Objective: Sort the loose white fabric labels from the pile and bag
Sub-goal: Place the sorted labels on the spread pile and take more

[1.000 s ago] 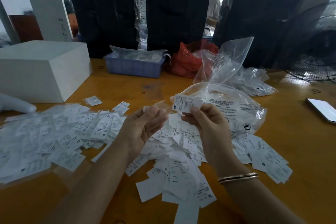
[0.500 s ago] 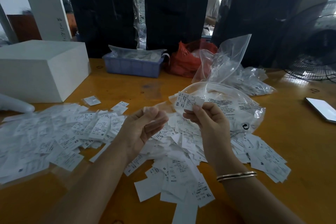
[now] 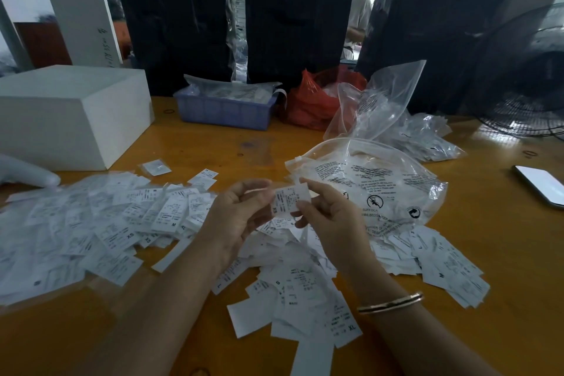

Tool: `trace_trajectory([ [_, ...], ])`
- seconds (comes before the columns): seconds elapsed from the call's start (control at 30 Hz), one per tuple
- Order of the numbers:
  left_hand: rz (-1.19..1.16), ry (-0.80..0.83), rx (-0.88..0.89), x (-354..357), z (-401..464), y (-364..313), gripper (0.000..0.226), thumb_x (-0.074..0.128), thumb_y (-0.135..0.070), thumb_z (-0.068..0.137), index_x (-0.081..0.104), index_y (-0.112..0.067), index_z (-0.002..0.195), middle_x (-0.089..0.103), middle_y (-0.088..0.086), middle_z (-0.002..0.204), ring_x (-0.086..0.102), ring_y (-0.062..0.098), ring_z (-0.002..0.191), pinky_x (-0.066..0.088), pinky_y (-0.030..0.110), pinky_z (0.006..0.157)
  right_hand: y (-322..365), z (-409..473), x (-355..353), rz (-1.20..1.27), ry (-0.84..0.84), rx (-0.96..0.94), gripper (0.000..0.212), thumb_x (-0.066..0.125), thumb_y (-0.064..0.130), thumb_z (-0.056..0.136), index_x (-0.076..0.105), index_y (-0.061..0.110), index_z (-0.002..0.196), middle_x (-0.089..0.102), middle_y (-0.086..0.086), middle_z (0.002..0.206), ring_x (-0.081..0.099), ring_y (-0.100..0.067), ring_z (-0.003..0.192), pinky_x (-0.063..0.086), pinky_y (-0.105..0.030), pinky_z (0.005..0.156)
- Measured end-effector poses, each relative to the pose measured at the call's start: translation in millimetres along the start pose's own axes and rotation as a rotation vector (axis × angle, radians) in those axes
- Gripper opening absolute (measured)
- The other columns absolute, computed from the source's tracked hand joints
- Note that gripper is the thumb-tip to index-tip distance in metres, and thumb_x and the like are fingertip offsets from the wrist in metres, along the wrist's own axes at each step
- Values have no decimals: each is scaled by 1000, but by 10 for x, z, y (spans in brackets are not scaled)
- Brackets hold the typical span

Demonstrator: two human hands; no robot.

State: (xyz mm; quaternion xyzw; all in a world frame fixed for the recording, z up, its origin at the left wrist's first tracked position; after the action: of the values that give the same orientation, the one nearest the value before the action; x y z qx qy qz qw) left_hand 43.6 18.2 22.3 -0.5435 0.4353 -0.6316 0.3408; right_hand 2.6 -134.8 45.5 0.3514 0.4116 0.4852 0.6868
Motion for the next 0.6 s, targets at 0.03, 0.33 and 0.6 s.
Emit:
trace_trajectory([
  [0.03, 38, -11, 1, 3, -5, 6, 11, 74, -24, 61, 75, -28, 71, 75, 5, 86, 72, 14, 78, 54, 20, 62, -7, -5, 14, -31, -15, 2, 36, 62, 11, 89, 55, 37, 112, 72, 8, 73, 68, -4, 66, 52, -15, 66],
  [0.33, 138, -78, 61, 0, -26, -29, 19, 75, -32, 58, 75, -33, 76, 74, -7, 81, 70, 8, 74, 52, 16, 59, -9, -124, 347, -191, 120, -56, 45, 46, 33, 98, 27, 40, 137, 56, 12, 109, 50, 10, 98, 43, -15, 87],
  [0.6, 393, -249, 113, -184, -4, -176, 16, 74, -22, 77, 68, -31, 87, 71, -9, 91, 68, 7, 74, 48, 13, 52, 54, 41, 93, -119, -22, -53, 41, 43, 30, 95, 34, 40, 133, 50, 14, 112, 51, 7, 96, 47, -12, 77],
])
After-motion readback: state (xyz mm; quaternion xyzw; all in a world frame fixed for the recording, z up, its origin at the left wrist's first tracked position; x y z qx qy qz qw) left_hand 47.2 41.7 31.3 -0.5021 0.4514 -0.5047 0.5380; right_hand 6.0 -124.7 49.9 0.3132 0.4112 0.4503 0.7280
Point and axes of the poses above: each hand's wrist, its own z-axis towards the middle knuckle, its own x-axis out of the palm, y = z × x, the point moved 6 cm from there along z, towards the middle knuckle
